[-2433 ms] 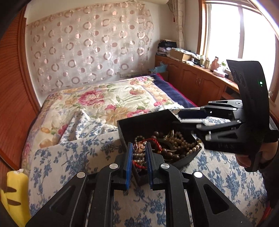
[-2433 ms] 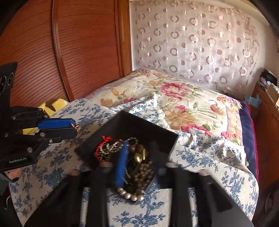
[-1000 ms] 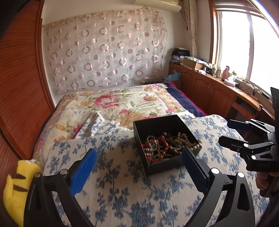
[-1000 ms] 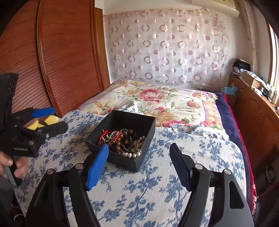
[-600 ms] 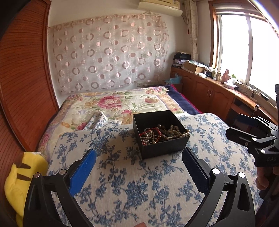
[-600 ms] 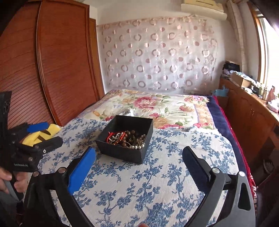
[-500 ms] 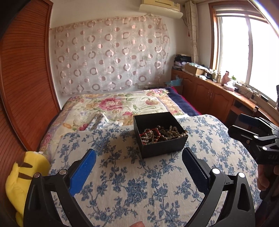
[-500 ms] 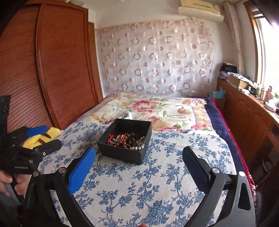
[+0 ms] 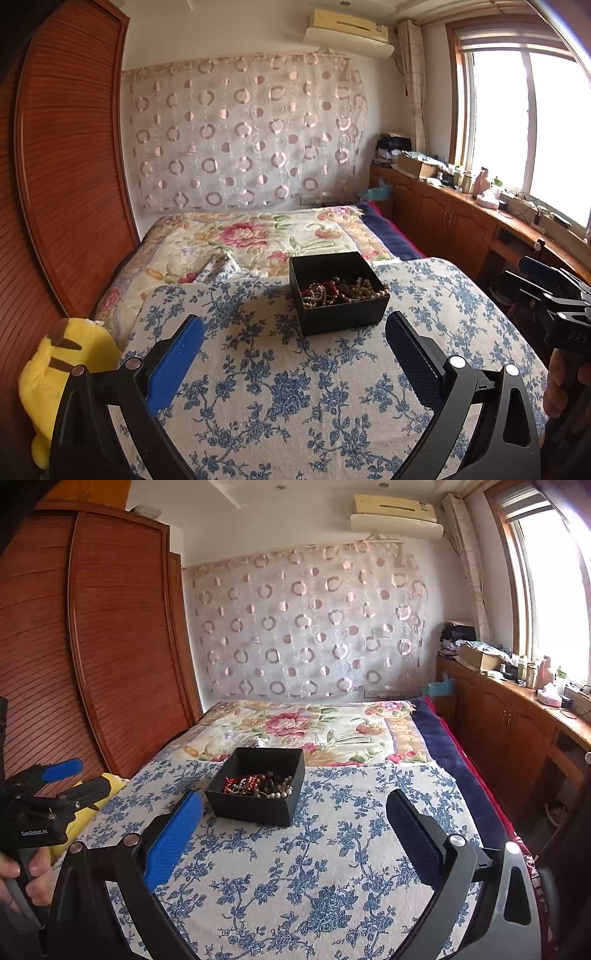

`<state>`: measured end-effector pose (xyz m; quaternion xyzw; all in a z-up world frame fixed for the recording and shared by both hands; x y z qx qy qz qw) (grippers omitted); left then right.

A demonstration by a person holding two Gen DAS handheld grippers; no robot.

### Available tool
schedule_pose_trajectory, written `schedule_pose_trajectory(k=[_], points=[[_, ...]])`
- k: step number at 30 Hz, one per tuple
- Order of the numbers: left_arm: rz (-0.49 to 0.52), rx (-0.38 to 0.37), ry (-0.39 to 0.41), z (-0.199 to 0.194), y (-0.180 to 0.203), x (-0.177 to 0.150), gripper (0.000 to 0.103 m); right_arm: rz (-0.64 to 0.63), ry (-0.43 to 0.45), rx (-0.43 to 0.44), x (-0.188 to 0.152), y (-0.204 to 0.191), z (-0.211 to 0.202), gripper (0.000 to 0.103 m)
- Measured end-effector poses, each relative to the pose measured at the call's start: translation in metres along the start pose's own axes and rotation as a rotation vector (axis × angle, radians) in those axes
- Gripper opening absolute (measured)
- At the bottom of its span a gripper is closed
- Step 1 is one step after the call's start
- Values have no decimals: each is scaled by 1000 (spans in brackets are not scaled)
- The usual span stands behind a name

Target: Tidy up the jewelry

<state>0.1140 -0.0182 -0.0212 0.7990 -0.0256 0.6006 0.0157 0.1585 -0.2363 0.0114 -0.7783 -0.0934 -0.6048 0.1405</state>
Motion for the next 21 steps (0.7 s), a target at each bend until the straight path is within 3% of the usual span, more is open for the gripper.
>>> schedule_pose_trajectory(k=[21], points=[[-6,7,2,-3,0,1,95,3,4,7,0,-4,-2,100]])
Point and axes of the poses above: each gripper's, at about its wrist camera, not at the fingertips, and z roughly the way its jaws point, y to its right, x to its top, the point moved 9 cm from there along z, roughly the way its jaws point, and after that the axes turned 13 degrees about y, right-handed, at the moved point
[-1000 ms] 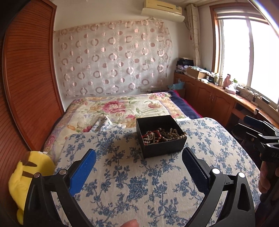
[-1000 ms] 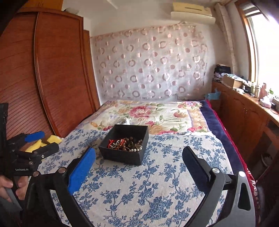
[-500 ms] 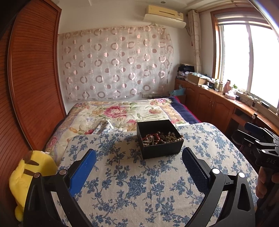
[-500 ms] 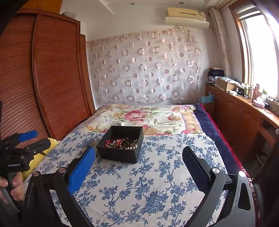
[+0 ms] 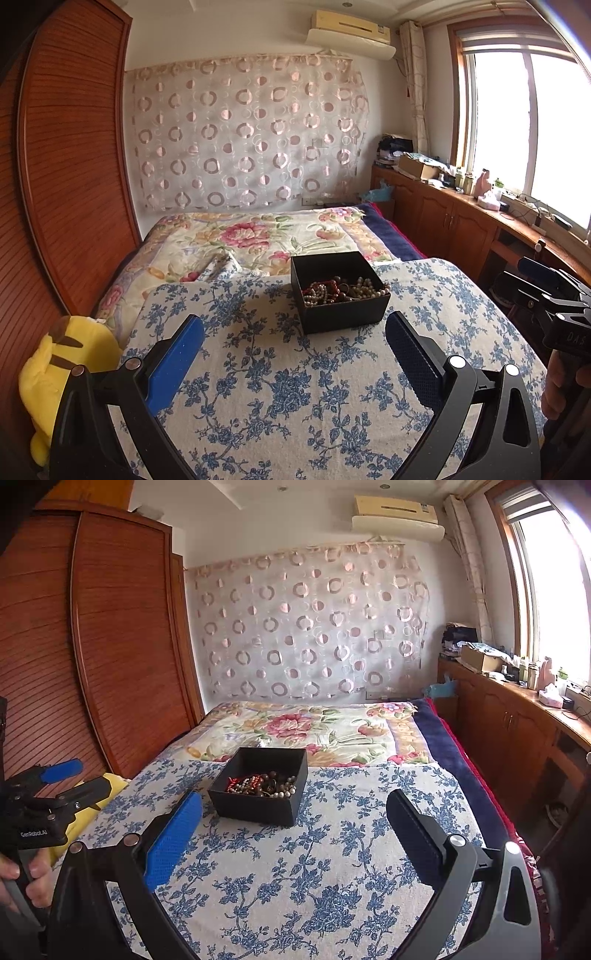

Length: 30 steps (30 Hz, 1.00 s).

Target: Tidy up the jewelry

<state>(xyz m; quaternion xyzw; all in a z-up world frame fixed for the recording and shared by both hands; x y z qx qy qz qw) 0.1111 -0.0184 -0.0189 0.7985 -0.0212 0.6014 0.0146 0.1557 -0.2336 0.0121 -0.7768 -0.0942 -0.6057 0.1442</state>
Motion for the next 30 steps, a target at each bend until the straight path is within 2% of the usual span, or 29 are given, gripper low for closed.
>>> schedule_pose_trajectory(k=[30], points=[[2,3,8,-1,3,0,95,3,2,-1,1,-2,1,100]])
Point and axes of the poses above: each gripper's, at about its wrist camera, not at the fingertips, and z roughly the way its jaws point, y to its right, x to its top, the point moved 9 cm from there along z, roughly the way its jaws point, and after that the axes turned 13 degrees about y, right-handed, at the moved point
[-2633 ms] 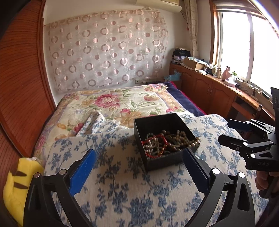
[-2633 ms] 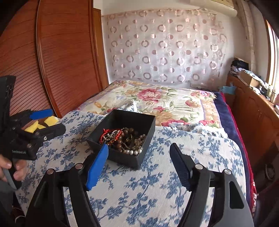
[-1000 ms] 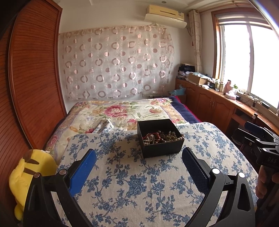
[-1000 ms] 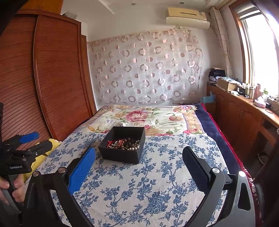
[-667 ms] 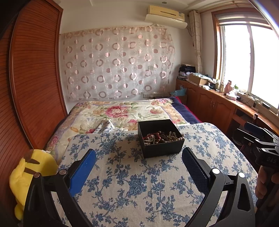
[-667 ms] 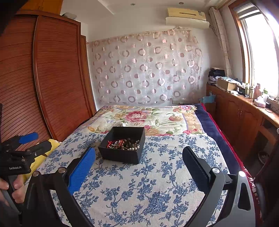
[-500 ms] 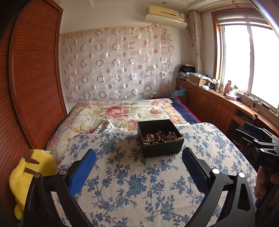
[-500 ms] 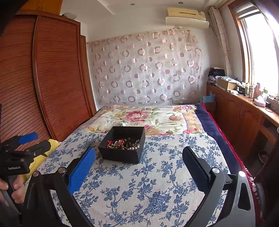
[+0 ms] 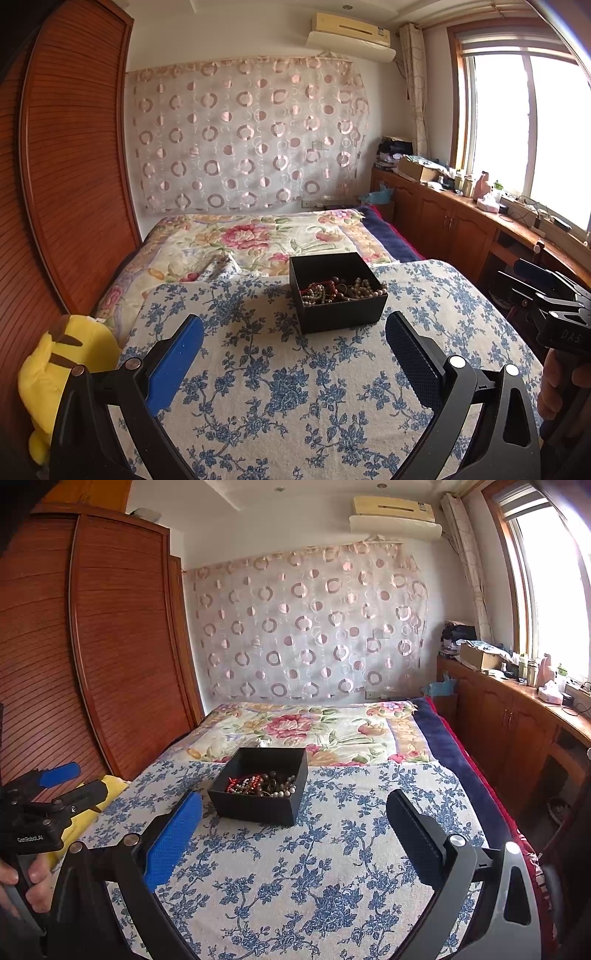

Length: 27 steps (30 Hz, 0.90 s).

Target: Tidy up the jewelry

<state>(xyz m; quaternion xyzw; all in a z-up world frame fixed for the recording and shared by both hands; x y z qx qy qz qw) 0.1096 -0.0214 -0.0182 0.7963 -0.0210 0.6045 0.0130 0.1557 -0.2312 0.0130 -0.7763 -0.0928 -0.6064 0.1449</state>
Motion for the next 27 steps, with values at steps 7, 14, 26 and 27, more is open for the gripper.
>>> schedule_pose_trajectory(k=[7,14,26,27], points=[[1,0,6,-1,4,0,95,2,0,0,0,0,1,100],[0,0,6,-2,5,1,95,4,-1,2,-1,-1,1,100],[-1,-4,10,-2,7,2,95,3,4,4,-1,-5,2,100],[0,-4,12,-4,7,5,95,4,4,5,-1,-7,3,100]])
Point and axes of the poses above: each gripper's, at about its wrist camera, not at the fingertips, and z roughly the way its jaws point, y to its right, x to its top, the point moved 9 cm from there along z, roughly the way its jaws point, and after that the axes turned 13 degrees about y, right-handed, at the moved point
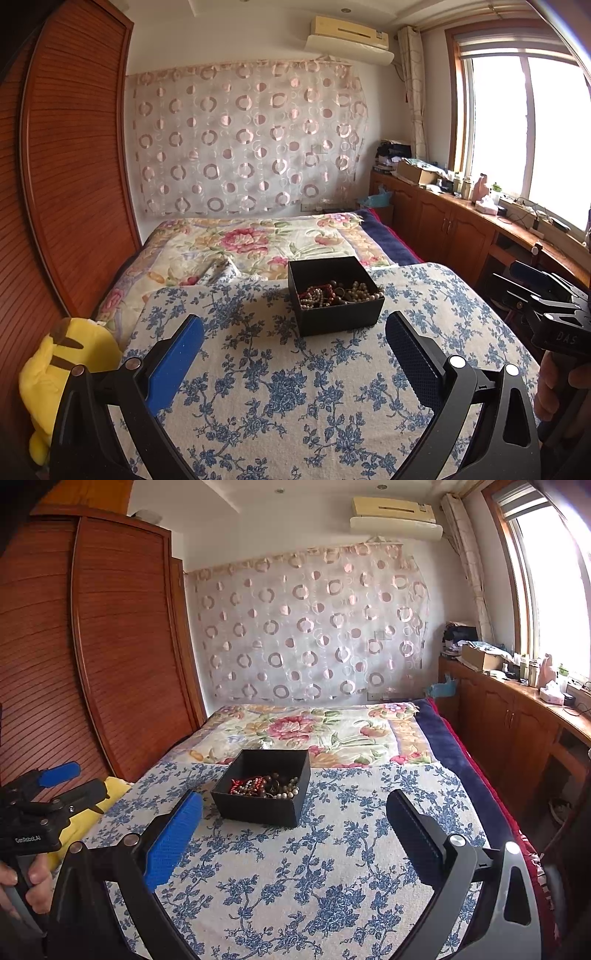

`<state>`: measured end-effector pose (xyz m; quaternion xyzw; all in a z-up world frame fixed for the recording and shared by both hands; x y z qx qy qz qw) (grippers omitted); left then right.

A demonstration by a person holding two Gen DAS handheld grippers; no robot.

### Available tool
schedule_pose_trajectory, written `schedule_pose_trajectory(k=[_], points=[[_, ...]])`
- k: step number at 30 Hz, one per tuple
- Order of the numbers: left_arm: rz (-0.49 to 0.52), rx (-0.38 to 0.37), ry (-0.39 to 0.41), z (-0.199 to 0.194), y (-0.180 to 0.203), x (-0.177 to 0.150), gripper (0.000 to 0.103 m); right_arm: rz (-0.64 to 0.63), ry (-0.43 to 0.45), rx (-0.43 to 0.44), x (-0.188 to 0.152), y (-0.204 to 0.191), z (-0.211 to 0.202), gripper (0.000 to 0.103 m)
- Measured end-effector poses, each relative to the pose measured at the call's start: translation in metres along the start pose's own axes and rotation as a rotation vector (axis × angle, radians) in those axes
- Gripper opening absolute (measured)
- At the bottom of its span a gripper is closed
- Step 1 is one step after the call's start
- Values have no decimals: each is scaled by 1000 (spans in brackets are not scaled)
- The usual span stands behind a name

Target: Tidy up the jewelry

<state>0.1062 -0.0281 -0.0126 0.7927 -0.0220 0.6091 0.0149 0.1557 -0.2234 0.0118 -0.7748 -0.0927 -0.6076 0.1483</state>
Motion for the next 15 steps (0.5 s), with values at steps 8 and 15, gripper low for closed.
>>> schedule_pose_trajectory(k=[8,15], points=[[0,1,2,-3,0,2,95,-1,1,-2,0,0,0,100],[0,6,1,-3,-1,7,95,-1,0,-2,-1,-2,0,100]])
Point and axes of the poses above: each gripper's, at about its wrist camera, not at the fingertips, and z roughly the way its jaws point, y to its right, x to its top, the point moved 9 cm from there along z, roughly the way its jaws point, and after that the axes turned 13 degrees about y, right-handed, at the moved point
